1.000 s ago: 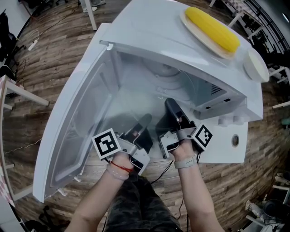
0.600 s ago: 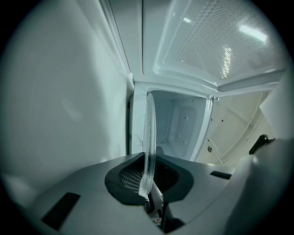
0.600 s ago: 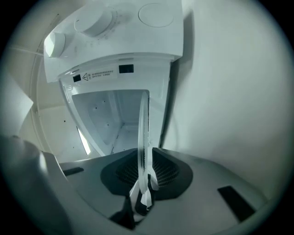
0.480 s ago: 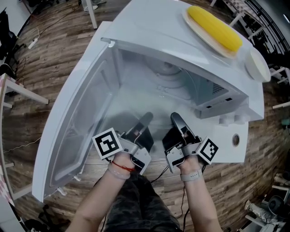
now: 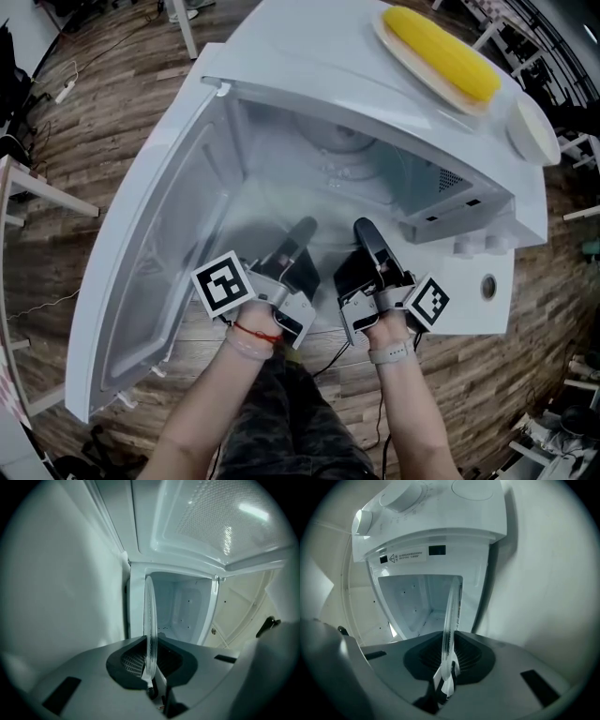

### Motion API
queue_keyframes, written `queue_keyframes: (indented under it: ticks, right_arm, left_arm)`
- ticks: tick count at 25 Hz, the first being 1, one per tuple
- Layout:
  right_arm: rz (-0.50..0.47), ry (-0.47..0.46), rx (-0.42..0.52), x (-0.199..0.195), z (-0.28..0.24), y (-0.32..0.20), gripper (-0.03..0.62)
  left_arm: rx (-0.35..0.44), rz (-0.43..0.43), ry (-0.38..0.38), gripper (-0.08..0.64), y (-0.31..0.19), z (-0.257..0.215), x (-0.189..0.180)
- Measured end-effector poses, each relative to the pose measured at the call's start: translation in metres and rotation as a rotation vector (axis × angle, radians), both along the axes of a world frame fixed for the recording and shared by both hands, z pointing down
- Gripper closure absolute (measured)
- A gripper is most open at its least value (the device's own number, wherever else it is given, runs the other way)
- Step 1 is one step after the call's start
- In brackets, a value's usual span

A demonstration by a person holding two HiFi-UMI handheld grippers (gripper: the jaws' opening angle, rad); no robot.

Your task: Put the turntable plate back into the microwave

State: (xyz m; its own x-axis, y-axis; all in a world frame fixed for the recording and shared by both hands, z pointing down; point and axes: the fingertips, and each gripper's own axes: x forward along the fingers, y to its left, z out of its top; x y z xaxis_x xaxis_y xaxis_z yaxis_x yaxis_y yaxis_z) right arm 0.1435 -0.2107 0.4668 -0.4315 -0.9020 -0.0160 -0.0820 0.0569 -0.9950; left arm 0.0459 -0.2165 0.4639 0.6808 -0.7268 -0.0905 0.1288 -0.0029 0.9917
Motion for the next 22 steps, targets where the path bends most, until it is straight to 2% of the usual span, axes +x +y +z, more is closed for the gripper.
queue_keyframes:
  ticks: [12, 22]
  right_arm:
    - [0.066, -0.059, -0.059, 0.001, 0.009, -0.018, 0.551]
    - [0.113, -0.059, -0.070, 0.006, 0.009, -0.030, 0.552]
  left_arm:
    - [0.014, 0.015, -0.006, 0.529, -0.018, 0.003, 0.001]
    - [0.020, 0.032, -0.008, 0.526, -0.015, 0.002, 0.003]
